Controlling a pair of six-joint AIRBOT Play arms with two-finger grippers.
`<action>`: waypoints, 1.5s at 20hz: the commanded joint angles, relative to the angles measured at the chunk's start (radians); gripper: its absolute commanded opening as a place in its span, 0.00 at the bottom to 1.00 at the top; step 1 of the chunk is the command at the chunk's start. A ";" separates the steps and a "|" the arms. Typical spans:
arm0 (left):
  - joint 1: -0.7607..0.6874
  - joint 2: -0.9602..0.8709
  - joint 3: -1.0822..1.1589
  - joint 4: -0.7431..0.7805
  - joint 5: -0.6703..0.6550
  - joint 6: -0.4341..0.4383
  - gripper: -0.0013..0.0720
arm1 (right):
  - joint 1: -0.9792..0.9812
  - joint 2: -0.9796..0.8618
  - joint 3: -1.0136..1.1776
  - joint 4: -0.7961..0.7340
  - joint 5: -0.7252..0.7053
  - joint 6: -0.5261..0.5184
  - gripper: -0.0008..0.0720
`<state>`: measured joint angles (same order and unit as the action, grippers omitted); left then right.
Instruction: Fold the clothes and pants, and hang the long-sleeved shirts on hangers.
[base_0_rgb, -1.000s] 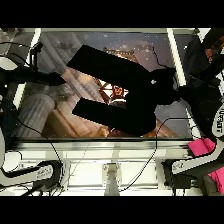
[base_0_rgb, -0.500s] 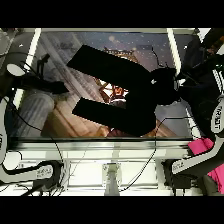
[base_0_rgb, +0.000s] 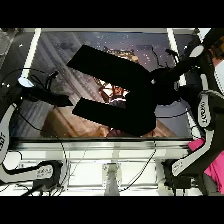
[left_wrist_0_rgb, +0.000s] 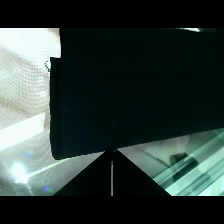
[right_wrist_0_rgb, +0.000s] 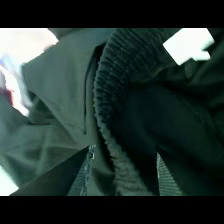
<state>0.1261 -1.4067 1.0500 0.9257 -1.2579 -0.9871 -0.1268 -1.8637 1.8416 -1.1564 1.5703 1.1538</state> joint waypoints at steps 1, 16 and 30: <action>-0.002 0.003 -0.007 0.000 -0.001 0.027 0.02 | 0.033 -0.009 0.000 -0.091 -0.011 -0.095 0.64; -0.005 -0.008 -0.007 0.034 0.161 0.023 0.50 | -0.126 -0.006 0.053 0.303 0.108 0.175 0.03; -0.187 -0.184 -0.006 -0.023 0.549 0.075 0.61 | -0.140 -0.006 0.053 0.295 0.116 0.181 0.03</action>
<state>-0.0391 -1.5677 1.0435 0.9039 -0.7761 -0.9161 -0.2668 -1.8706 1.8935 -0.8635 1.6844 1.3327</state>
